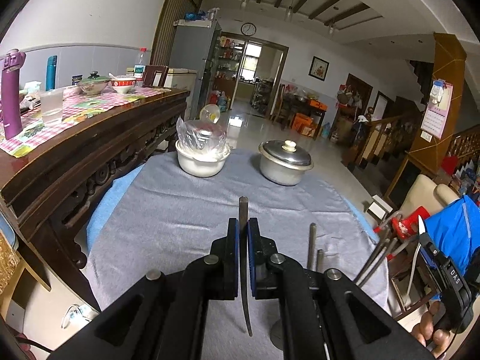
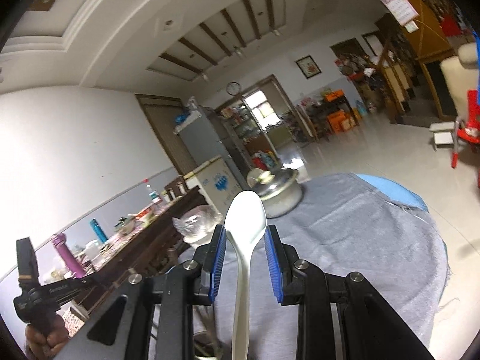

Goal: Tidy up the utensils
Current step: 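Carry the chopstick and spoon over the metal cup with both grippers, then lower the chopstick and spoon into the metal cup and open both grippers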

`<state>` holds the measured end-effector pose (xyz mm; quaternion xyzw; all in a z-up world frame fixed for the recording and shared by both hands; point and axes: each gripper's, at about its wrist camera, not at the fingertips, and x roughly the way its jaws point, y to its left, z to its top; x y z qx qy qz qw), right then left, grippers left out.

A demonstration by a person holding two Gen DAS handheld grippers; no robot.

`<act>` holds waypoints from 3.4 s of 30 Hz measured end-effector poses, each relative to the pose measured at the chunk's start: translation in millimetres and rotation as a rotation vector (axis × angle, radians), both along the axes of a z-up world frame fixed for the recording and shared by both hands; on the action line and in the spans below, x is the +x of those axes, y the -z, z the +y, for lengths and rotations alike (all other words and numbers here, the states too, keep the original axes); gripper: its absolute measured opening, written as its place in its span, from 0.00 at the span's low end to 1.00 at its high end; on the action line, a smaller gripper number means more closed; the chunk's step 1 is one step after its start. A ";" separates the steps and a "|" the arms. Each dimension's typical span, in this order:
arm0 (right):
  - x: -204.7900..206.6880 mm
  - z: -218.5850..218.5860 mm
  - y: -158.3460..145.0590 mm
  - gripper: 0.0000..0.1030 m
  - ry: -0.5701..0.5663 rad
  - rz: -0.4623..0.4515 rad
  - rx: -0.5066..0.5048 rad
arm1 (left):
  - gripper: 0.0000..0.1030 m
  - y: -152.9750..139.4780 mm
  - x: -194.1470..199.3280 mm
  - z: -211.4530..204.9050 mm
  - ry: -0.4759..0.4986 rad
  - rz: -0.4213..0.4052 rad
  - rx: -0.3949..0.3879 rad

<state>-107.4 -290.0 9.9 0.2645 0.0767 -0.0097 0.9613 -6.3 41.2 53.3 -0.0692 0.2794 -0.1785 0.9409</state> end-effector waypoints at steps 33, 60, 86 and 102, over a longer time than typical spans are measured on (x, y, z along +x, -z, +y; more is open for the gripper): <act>17.7 89.0 3.3 0.28 -0.183 -0.038 -0.130 | 0.05 -66.7 -58.0 2.4 0.157 -0.133 -0.112; 27.7 103.2 54.4 0.28 -0.052 -0.171 -0.238 | 0.05 -49.9 -54.0 -31.6 0.137 -0.175 -0.073; 19.2 105.5 69.3 0.29 -0.087 -0.124 -0.265 | 0.06 -25.4 -44.2 -43.7 0.162 -0.093 -0.019; 10.7 98.1 67.9 0.52 -0.109 -0.089 -0.227 | 0.06 -25.5 -39.9 -44.3 0.177 -0.067 -0.009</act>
